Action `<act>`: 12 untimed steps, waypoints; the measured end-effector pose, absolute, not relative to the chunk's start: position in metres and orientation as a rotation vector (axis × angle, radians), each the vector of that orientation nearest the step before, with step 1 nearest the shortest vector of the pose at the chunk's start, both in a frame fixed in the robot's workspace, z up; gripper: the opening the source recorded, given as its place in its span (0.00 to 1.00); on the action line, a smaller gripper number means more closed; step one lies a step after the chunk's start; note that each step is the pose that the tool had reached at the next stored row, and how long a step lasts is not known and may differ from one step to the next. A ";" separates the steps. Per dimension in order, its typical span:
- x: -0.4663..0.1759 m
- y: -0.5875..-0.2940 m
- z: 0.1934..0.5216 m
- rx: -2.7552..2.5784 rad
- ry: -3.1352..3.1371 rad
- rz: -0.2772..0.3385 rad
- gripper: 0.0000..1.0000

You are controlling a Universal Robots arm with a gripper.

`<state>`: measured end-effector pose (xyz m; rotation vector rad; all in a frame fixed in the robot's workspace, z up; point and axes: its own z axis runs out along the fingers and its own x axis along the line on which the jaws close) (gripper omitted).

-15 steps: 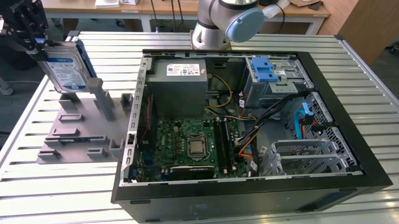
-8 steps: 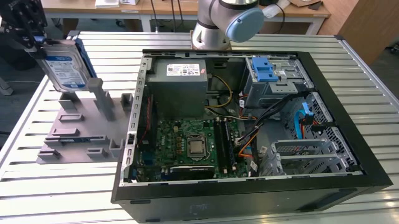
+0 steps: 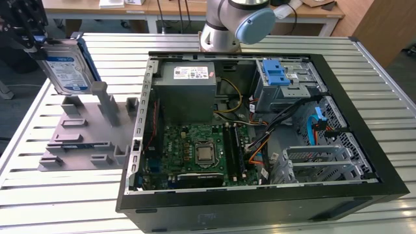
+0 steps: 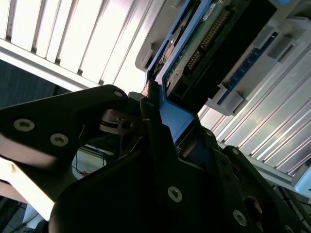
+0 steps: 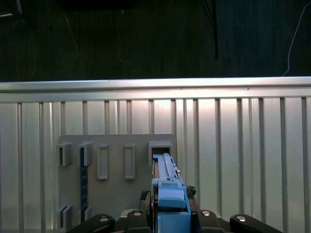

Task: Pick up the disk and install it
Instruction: 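Pick up the disk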

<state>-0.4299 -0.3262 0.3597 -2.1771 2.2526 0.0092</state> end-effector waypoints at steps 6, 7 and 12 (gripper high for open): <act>-0.430 -0.326 0.363 -2.177 2.253 0.009 0.37; -0.430 -0.326 0.364 -2.177 2.253 0.009 0.37; -0.430 -0.326 0.367 -2.177 2.253 0.009 0.37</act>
